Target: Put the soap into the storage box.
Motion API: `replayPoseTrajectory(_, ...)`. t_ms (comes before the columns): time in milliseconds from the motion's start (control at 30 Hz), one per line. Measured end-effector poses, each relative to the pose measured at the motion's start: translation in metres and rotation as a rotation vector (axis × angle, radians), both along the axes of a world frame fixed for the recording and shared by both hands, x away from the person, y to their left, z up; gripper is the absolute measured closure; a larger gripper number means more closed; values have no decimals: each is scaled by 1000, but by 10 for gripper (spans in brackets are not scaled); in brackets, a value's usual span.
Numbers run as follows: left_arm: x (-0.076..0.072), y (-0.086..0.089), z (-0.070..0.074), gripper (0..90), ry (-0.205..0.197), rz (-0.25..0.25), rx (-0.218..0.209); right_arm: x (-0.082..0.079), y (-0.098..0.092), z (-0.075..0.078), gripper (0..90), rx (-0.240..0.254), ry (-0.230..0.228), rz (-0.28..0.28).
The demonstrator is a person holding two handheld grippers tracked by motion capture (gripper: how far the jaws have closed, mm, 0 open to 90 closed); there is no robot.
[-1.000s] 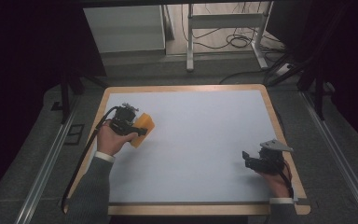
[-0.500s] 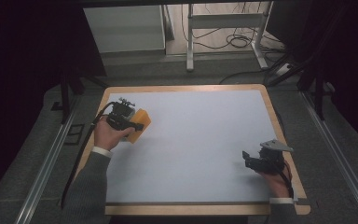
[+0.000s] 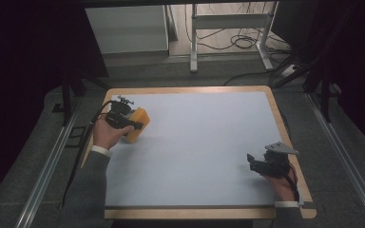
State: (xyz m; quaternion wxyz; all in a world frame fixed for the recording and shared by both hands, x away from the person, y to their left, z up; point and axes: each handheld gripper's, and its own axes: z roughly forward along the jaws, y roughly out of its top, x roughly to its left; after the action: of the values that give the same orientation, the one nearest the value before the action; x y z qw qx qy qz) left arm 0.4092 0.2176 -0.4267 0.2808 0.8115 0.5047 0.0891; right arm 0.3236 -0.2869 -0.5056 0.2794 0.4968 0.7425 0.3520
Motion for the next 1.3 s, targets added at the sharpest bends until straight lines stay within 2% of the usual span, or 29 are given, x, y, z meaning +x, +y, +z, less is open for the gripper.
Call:
replayPoseTrajectory(867,19,16,-2,609,21,60,-11,0,0,0,158,-1,1,-2)
replayPoseTrajectory(1100,23,24,-1,609,19,81,-30,0,0,-1,158,-1,1,-2)
replayPoseTrajectory(1300,29,30,-3,609,40,93,-33,0,0,-1,158,-1,2,-2)
